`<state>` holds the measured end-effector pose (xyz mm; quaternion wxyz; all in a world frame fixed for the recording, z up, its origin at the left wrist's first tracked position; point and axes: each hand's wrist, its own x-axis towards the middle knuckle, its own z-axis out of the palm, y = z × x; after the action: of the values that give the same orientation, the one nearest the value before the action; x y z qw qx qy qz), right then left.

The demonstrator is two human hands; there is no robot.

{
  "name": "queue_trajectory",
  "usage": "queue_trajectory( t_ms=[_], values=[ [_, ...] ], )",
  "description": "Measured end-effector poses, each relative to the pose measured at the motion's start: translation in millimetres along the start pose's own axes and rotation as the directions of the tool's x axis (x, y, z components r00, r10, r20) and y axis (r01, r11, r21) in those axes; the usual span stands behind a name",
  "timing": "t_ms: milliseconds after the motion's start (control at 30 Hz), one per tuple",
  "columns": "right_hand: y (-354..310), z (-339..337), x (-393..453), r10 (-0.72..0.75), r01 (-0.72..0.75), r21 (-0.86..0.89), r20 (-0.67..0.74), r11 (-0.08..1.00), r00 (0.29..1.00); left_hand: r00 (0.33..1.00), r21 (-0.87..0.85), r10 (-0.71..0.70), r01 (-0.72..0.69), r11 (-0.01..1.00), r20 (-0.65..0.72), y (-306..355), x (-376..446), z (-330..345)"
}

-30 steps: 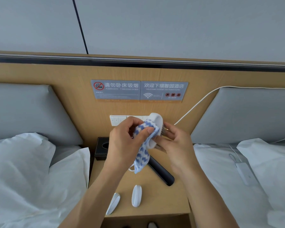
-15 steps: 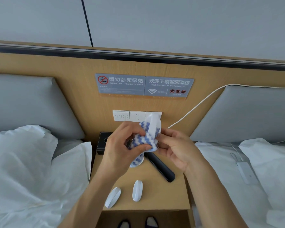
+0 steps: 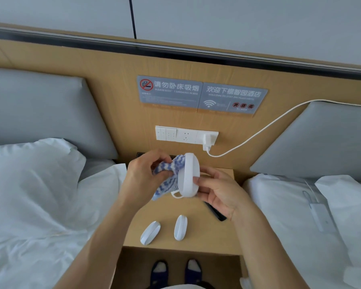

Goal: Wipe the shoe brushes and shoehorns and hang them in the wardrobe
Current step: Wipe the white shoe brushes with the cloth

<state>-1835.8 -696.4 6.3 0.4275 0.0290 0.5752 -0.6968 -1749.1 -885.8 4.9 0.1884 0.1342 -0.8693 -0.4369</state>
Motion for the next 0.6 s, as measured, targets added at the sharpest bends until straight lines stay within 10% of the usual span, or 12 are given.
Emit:
queue_trajectory(
  t_ms=[600],
  values=[
    [160,-12,59,0.325,-0.383,-0.112,-0.351,0.917,0.878,0.888,-0.040,-0.455,0.454,0.890,-0.066,-100,-56,13]
  ],
)
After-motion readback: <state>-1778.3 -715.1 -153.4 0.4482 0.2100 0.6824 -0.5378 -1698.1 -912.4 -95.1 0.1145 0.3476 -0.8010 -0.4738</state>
